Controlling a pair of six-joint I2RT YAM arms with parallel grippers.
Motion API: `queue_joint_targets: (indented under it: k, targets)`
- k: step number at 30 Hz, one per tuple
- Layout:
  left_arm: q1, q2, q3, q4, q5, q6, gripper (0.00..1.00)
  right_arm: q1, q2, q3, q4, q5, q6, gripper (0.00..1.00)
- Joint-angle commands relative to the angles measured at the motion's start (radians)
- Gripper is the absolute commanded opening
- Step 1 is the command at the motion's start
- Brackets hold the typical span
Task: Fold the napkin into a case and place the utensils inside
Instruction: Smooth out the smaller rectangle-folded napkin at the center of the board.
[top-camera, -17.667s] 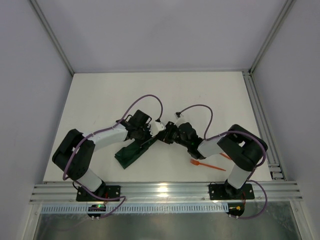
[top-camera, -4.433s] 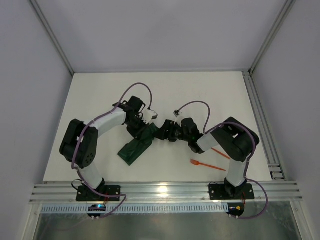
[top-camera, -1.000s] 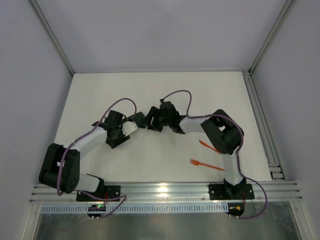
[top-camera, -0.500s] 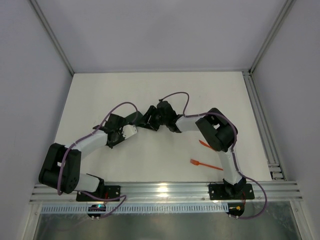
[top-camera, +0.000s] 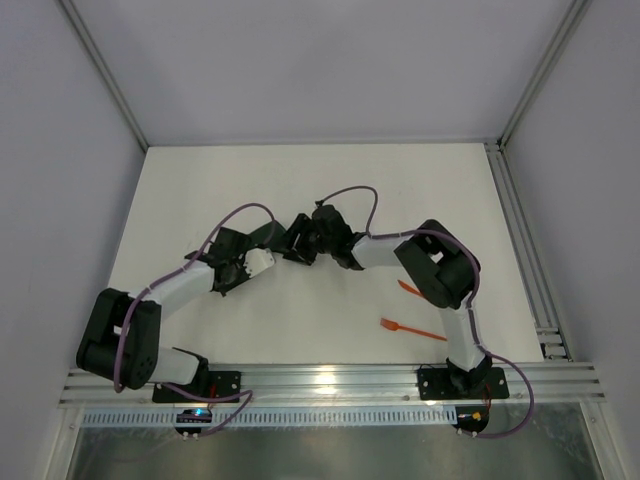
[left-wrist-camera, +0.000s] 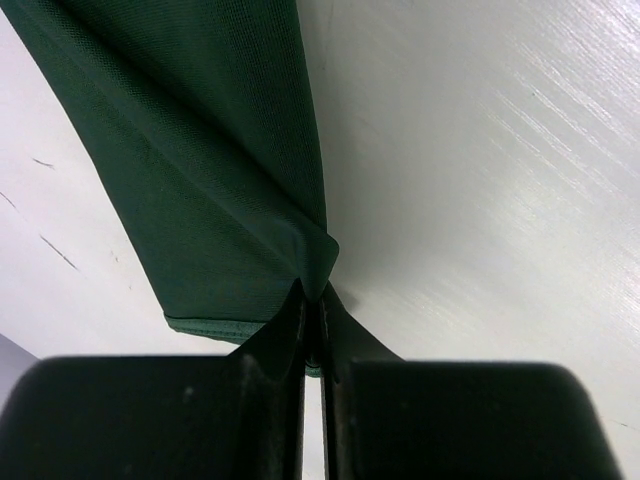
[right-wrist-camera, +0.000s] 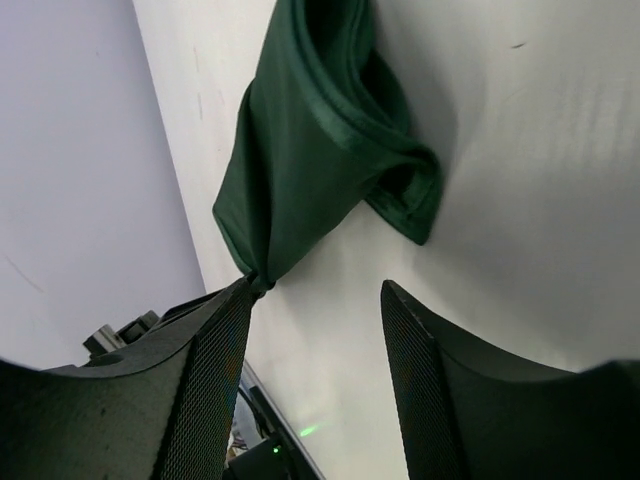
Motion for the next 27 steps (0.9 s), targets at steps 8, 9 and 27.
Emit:
queue_joint_targets:
  k: [8, 9, 27]
  targets:
    - [-0.004, -0.049, -0.006, 0.003, 0.032, -0.001, 0.0, 0.021, 0.045, 0.069, 0.036, 0.026, 0.098, 0.62]
    - [-0.004, -0.049, -0.006, 0.002, 0.038, 0.001, 0.0, 0.024, 0.048, 0.072, 0.038, 0.038, 0.095, 0.62]
    - [-0.012, -0.111, -0.013, -0.144, 0.173, 0.059, 0.0, 0.024, 0.186, 0.261, -0.027, 0.093, 0.038, 0.35]
